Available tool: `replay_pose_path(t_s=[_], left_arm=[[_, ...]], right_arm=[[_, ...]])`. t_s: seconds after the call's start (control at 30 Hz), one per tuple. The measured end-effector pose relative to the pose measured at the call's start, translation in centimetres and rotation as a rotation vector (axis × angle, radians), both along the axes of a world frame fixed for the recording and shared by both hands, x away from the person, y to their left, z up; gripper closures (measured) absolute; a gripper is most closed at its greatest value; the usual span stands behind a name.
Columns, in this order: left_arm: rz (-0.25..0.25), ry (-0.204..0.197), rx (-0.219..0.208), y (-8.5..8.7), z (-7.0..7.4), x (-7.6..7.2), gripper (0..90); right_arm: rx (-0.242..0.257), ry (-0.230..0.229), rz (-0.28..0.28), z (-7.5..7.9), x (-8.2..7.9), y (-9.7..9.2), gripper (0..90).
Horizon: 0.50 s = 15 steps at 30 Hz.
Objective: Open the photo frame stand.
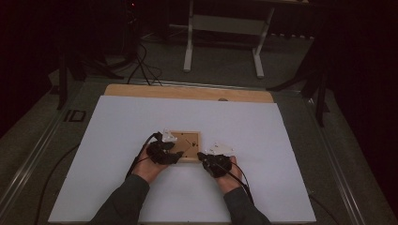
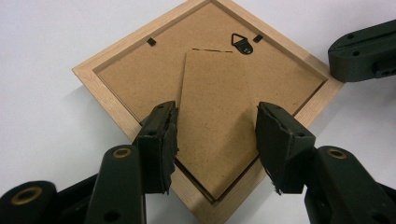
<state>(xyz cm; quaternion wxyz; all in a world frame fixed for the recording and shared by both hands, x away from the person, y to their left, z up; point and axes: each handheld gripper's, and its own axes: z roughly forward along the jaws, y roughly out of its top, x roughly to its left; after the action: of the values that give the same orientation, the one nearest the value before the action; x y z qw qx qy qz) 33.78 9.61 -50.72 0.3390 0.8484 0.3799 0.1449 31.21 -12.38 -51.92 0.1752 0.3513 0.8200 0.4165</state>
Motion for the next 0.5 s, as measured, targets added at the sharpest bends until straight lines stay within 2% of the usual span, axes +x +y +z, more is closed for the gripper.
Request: replay_pose_path(t_s=[0.17,0.3,0.5], left_arm=[[-0.003,0.008,0.011,-0.1,0.14,0.12,50.9],[-0.005,0.033,0.007,-0.09,0.38,0.41,50.8],[0.0,0.038,0.005,-0.17,0.88,0.53,50.9]], right_arm=[[0.0,0.0,0.001,0.0,-0.03,-0.01,89.7],[-0.002,-0.001,0.002,0.0,-0.04,-0.01,89.7],[-0.002,-0.003,0.002,-0.01,-0.05,-0.01,89.7]])
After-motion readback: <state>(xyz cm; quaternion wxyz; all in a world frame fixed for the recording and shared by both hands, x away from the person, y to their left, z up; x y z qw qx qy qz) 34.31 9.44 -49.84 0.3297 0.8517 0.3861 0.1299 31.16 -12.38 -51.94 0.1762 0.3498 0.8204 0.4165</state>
